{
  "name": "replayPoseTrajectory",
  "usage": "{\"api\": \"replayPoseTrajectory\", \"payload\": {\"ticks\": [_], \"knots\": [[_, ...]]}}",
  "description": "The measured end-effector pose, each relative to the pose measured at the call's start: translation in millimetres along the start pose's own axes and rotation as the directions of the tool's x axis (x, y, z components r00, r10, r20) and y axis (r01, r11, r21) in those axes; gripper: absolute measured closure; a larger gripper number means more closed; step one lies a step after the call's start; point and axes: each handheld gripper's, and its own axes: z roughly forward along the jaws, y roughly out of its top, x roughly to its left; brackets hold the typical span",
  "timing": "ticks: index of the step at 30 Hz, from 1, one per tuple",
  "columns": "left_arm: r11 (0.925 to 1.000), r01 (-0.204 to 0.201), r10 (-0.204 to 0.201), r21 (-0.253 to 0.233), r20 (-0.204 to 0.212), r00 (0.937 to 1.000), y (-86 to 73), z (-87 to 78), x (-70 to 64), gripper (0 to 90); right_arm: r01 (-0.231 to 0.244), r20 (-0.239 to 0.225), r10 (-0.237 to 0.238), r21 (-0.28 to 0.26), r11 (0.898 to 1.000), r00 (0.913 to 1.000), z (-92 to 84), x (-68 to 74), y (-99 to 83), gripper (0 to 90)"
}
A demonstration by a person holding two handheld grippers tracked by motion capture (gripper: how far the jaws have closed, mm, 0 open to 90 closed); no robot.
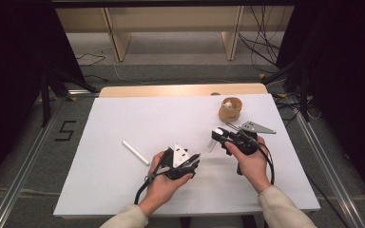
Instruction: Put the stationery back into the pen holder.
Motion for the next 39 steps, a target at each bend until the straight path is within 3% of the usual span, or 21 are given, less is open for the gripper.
{"api": "replayPoseTrajectory", "payload": {"ticks": [2,6,9,10,12,15,16,20,31,39], "knots": [[0.9997,0.009,-0.009,0.023,-0.004,1.0,-5.6,-6.3,6.3,41.2,0.011,0.018,-0.011,-0.004,1.0,0.9998,-0.1,-2.1,1.7,64.9],[0.998,0.018,-0.017,0.061,-0.016,0.9997,-17.4,-18.7,18.3,39.2,0.066,0.11,-0.063,-0.023,0.998,0.9919,-0.7,-16.5,12.0,64.9],[0.9971,0.034,-0.033,0.067,-0.023,0.9992,-23.9,-27.4,25.5,38.5,0.077,0.14,-0.072,-0.037,0.996,0.9876,-1.2,-22.6,19.0,65.0],[0.9968,0.032,-0.03,0.073,-0.021,0.9993,-25.6,-30.2,27.7,38.0,0.089,0.175,-0.079,-0.052,0.995,0.9815,-1.7,-28.9,27.1,65.0],[0.9965,0.033,-0.032,0.077,-0.021,0.9993,-29.0,-34.0,30.3,37.6,0.094,0.19,-0.081,-0.06,0.994,0.9784,-1.8,-32.4,31.4,64.9],[0.9958,0.032,-0.031,0.086,-0.012,0.9995,-33.3,-37.6,32.6,37.2,0.102,0.257,-0.081,-0.072,0.992,0.963,-0.6,-48.2,48.2,64.9],[0.9954,0.034,-0.034,0.089,-0.009,0.9994,-34.6,-38.5,32.8,37.2,0.102,0.257,-0.081,-0.072,0.992,0.963,-0.6,-48.2,48.2,64.9],[0.9947,0.037,-0.037,0.096,-0.001,0.9993,-38.5,-39.3,33.3,37.2,0.109,0.315,-0.08,-0.078,0.991,0.9459,4.2,-65.1,63.7,64.9],[0.994,0.033,-0.035,0.104,0.015,0.9993,-41.3,-34.9,33.8,36.6,0.122,0.387,-0.08,-0.084,0.989,0.9184,22.5,-87.8,90.7,64.9],[0.993,0.033,-0.035,0.113,0.018,0.9992,-43.1,-32.2,34.7,36.6,0.133,0.424,-0.092,-0.067,0.989,0.9008,39.4,-99.0,89.2,64.8]]}}
